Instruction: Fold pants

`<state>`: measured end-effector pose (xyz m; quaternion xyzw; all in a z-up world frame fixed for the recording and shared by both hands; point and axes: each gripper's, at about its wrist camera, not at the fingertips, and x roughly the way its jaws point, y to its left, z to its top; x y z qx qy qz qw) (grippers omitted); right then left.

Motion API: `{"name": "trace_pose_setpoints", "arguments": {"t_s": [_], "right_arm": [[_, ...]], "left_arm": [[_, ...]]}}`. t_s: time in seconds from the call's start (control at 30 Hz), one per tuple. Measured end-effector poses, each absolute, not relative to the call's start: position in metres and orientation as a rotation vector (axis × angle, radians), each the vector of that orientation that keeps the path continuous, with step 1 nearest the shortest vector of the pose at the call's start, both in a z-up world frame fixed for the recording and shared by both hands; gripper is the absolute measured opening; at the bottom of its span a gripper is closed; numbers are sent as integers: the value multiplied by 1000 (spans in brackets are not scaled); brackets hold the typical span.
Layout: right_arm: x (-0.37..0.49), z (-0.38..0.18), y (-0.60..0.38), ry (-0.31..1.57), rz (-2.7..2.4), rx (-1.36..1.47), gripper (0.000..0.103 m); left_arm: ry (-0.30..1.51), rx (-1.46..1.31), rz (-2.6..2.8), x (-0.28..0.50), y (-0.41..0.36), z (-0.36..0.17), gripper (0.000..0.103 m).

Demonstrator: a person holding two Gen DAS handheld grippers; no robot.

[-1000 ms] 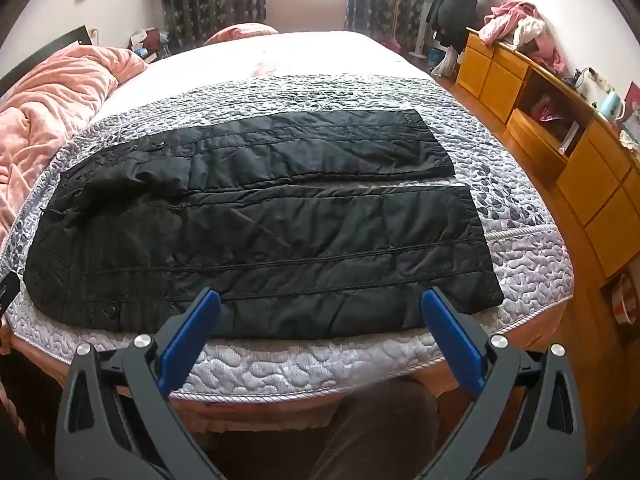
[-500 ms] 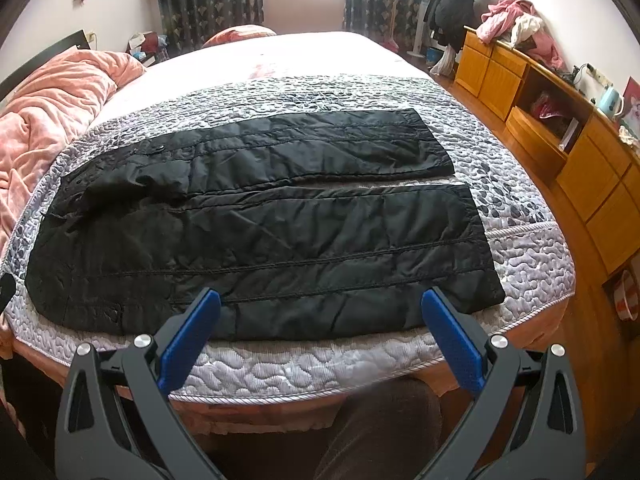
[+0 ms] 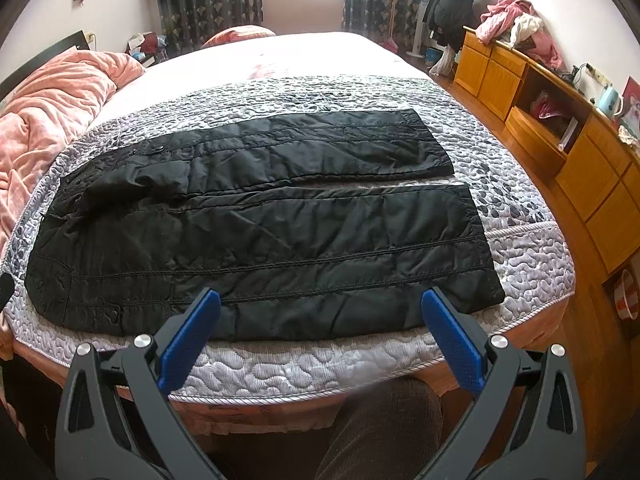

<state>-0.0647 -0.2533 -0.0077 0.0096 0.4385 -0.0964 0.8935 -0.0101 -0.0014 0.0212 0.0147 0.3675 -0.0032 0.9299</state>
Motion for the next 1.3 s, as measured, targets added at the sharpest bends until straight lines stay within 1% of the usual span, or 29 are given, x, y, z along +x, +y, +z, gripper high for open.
{"name": "trace_pose_setpoints", "arguments": {"t_s": [1.3], "right_arm": [[-63, -10, -253, 917, -199, 18, 100]], "left_arm": [[747, 36, -6, -8, -3, 21, 99]]}}
